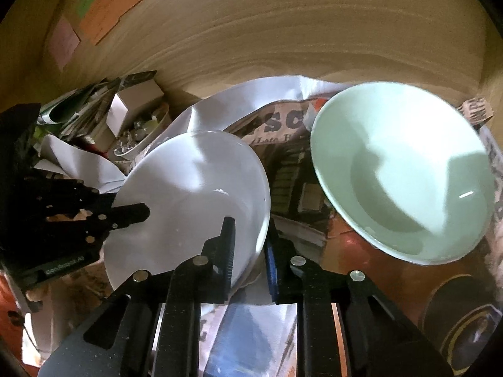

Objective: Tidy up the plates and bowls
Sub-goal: 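Close both grippers on the white dotted bowl's rim and lift it, then carry the white dotted bowl with both grippers over the plate stack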

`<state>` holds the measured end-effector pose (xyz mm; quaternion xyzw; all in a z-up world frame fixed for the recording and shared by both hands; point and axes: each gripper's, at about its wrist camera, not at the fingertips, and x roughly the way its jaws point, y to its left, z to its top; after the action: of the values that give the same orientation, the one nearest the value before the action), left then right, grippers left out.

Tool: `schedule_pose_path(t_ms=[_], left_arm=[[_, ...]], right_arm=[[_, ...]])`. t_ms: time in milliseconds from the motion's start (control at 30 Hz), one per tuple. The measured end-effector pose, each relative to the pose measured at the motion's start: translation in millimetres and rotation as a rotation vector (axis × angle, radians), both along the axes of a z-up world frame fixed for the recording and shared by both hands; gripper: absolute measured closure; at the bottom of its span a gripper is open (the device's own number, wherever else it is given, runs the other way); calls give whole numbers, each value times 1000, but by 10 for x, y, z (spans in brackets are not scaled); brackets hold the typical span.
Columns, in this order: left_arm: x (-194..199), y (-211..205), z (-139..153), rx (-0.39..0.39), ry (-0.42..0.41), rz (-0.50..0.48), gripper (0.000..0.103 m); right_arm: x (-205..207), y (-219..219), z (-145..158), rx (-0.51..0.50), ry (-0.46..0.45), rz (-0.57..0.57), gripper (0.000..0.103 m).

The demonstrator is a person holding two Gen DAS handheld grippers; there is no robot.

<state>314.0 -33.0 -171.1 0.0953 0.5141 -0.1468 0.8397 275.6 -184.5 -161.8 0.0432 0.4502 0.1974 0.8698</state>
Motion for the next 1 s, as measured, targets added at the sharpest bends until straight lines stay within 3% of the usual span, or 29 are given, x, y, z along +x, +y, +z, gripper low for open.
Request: schedule_pose_path(t_ms=[767,1000], left_arm=[[-621,268,746,-99,-209,47,87],[-842,365,830,-126,-218,74,87]], right_arm=[[-673,158,723,-40,-209,3,87],[-808,262,796,-38,-236,3,86]])
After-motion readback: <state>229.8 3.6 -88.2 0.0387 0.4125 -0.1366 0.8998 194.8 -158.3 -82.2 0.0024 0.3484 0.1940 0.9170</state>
